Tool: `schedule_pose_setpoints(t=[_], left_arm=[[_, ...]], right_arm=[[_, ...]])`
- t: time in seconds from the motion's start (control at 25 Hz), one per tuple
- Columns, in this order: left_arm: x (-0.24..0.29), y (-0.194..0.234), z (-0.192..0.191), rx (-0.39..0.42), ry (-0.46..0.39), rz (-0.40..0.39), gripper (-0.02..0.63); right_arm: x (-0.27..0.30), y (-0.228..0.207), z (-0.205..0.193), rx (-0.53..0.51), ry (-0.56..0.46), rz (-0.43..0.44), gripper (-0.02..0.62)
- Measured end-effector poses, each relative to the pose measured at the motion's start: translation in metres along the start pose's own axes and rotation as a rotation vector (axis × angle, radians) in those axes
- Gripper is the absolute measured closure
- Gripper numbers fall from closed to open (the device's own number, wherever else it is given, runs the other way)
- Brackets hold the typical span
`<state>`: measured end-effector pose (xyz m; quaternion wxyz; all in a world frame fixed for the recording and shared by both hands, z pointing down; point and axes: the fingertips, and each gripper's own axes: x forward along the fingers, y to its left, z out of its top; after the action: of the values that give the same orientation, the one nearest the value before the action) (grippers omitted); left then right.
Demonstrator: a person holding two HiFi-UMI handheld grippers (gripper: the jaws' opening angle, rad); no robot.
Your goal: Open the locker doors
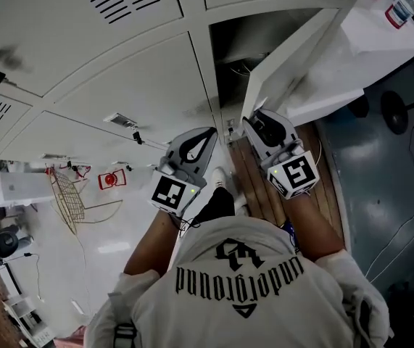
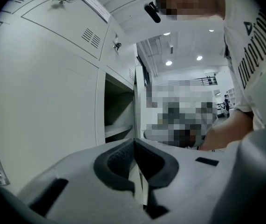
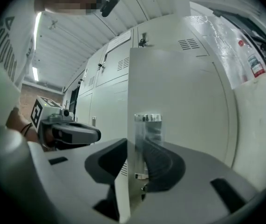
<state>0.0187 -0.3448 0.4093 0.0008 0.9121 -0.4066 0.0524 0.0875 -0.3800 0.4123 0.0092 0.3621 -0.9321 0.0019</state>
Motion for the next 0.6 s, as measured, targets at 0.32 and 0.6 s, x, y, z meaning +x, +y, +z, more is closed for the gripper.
schedule_pose_setpoints(t=[0.32,0.6], left_arm=[[0.009,-0.048,0.006,0.021,-0.005,-0.053,0.598],[0.028,-0.087,0.013,0.034,-0.012,-0.107,0.598]], right_arm=[[-0.065,-0.009,-0.002,-0.024,0.016,-0.031,0.466],[-0.121,-0.029,-0.003,-0.048,0.032,-0.099,0.475]])
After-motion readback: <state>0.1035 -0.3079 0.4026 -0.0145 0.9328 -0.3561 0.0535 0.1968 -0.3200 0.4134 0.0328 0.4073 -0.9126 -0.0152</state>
